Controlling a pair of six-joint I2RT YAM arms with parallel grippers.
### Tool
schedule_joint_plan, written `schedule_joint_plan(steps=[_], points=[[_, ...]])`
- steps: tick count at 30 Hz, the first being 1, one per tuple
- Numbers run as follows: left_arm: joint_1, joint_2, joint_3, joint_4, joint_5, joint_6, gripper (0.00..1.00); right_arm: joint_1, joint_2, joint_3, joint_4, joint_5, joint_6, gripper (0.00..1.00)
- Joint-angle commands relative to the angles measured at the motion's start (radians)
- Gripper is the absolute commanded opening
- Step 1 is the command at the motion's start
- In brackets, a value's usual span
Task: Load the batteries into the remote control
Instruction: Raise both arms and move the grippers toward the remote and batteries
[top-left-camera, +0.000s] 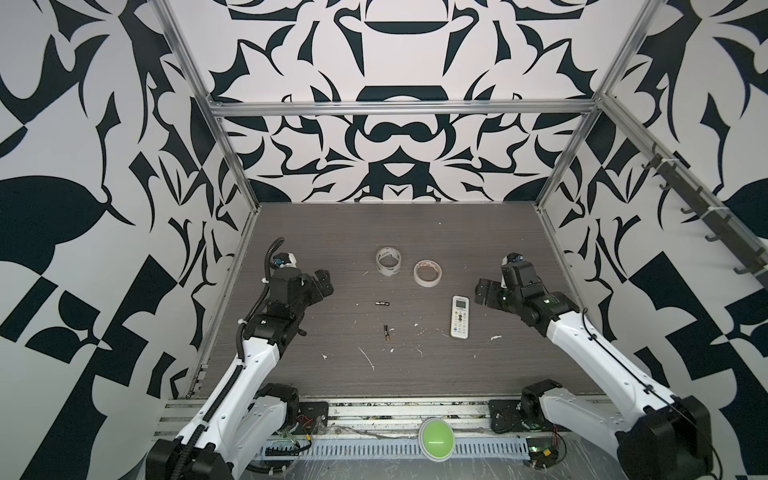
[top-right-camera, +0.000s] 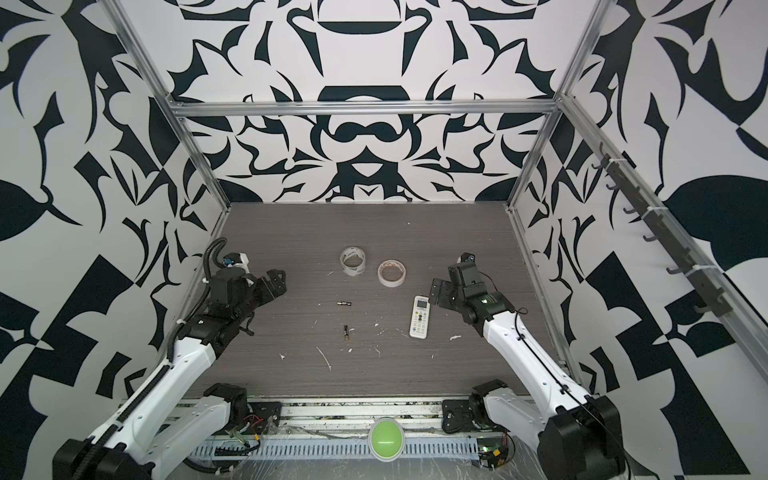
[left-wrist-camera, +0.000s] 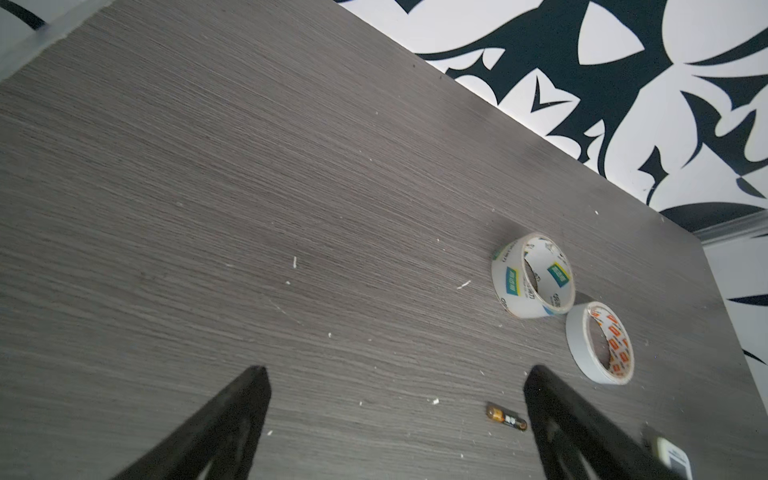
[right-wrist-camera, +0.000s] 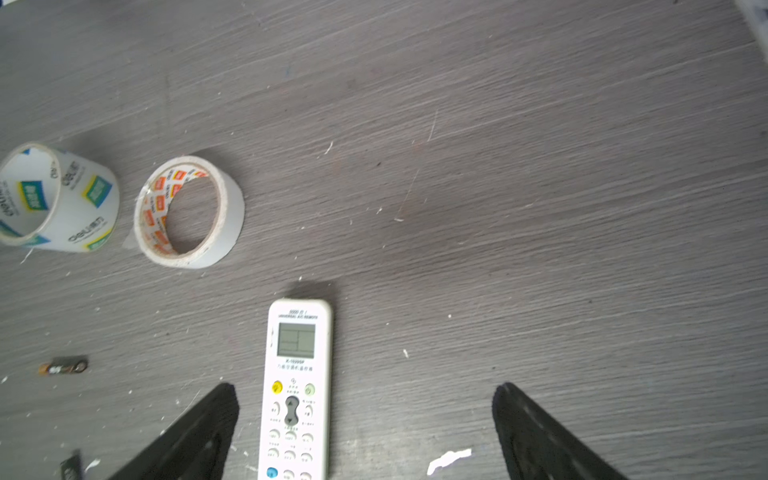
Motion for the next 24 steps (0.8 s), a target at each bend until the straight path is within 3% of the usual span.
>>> schedule_joint_plan(steps=[1, 11, 24], points=[[-0.042, 0.036, 0.042, -0.058, 0.047, -0.011, 0.99, 0.007, -0.022, 0.034, -0.033, -0.037, 0.016, 0.99], [-0.233, 0.166, 0.145, -0.069, 0.174, 0.038, 0.99, 0.019, 0.011, 0.039, -0.088, -0.103, -0.016, 1.00], [-0.336, 0.241, 0.194, -0.024, 0.390, 0.120, 0.99, 0.064, 0.068, 0.034, -0.065, -0.130, -0.030, 1.00]])
